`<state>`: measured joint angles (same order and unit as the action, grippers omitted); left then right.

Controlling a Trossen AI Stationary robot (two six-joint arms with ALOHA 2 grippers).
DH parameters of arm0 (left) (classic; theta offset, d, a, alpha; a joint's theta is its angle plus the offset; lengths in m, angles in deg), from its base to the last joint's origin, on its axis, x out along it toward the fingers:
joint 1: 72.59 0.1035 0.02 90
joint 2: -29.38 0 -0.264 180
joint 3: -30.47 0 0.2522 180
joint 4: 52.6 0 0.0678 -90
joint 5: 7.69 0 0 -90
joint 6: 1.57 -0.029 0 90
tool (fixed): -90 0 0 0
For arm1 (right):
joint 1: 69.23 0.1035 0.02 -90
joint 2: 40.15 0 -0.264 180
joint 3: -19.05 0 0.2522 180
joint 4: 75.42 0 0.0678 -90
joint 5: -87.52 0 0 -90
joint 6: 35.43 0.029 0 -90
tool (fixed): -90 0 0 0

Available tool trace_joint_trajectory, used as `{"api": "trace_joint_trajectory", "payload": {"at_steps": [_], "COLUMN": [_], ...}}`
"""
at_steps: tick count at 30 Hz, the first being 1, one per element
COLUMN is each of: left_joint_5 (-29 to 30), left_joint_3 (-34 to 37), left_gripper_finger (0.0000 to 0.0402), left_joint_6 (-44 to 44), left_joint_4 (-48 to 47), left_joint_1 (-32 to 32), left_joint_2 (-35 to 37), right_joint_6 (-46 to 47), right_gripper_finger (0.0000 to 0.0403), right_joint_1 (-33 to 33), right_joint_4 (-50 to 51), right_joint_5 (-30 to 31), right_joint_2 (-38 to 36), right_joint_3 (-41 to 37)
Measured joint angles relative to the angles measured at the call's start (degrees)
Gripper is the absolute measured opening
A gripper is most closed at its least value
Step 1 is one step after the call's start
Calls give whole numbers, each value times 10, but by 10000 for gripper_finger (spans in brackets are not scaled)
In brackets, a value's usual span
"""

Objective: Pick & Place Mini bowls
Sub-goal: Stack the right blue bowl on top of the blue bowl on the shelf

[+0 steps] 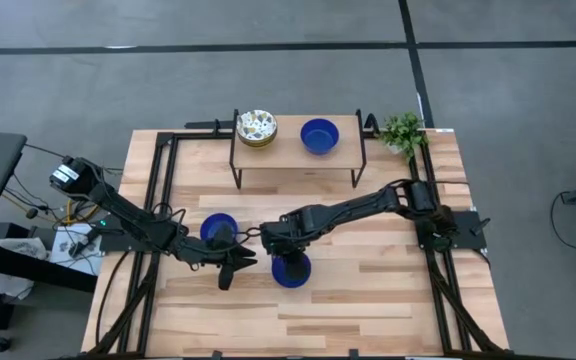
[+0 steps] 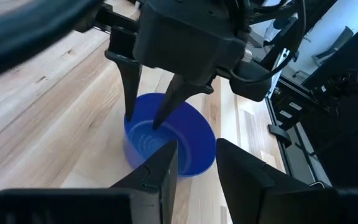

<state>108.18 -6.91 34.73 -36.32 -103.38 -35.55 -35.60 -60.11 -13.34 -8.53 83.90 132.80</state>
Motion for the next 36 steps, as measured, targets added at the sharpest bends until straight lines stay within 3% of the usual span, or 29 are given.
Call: {"api": "trace_joint_trajectory", "payload": {"at_steps": [36], "left_joint_5": [0], "left_joint_3": [0], "left_gripper_finger": [108], "left_joint_6": [0], "left_joint_4": [0], "left_joint_1": [0], "left_joint_2": [0], "right_joint_6": [-4], "right_gripper_finger": [116], "right_joint_1": [-25], "right_joint_4": [-2], "right_joint_5": [12], "right_joint_2": [-2], "right_joint_3": [0]}}
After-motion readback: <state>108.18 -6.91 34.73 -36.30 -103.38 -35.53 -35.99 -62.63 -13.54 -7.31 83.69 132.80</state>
